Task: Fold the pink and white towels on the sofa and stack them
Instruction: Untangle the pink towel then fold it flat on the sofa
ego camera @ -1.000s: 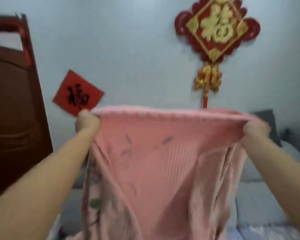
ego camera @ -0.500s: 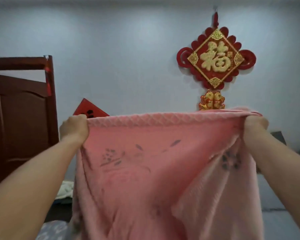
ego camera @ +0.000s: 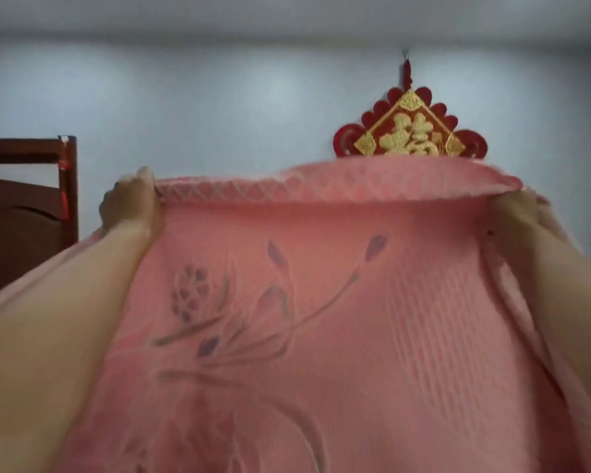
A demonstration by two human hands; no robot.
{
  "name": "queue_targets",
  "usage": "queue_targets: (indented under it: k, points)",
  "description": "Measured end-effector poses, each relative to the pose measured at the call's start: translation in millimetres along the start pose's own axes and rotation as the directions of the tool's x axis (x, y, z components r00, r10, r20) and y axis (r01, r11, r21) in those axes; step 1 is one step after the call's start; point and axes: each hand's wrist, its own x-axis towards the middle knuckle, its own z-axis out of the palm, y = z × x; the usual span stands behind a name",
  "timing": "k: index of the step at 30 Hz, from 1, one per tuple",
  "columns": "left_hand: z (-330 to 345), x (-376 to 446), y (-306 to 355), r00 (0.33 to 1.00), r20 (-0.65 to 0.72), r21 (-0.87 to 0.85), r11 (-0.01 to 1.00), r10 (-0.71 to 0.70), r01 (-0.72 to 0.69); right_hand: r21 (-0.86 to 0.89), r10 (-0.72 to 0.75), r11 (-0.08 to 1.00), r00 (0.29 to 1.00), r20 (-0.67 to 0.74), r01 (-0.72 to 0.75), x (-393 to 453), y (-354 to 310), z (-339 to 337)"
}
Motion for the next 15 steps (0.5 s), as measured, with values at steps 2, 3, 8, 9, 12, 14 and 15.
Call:
queue_targets:
  k: [2,3,8,9,12,14,15]
  points:
    - [44.0,-32.0,-7.4,0.994,0.104,0.039,0.998,0.035,-0.04,-0.058,0.052,0.997,0.998,0.037,-0.05,21.3,66.5,12.0]
    - [64.8,-48.1,-9.8,0.988,0.144,0.05,0.996,0.064,-0.072,-0.05,0.062,0.997,0.995,0.081,-0.058,10.4,86.7,15.6]
    - [136.1,-118.5,-2.5,0.96,0.262,-0.031,0.995,0.096,-0.091,0.151,0.29,0.943,0.955,0.057,-0.296,-4.4,188.7,33.4]
    - [146.6,-139.0,-4.3,0.952,0.297,-0.061,0.997,0.07,-0.055,0.216,0.33,0.917,0.942,0.061,-0.335,-9.9,218.1,31.9]
    - [179.5,-236.4,-34.6,0.895,0.443,-0.082,0.997,0.044,-0.008,0.288,0.369,0.879,0.925,0.092,-0.379,-61.7,301.8,16.5]
    - [188.8,-334.9,-65.6,0.793,0.607,-0.042,0.999,0.05,-0.031,0.022,0.392,0.917,0.909,0.142,-0.399,-107.4,359.4,-13.5]
    - [187.2,-390.3,-81.9,0.709,0.703,-0.022,0.998,0.057,-0.059,-0.226,0.339,0.929,0.92,0.196,-0.294,-132.1,394.0,-32.7]
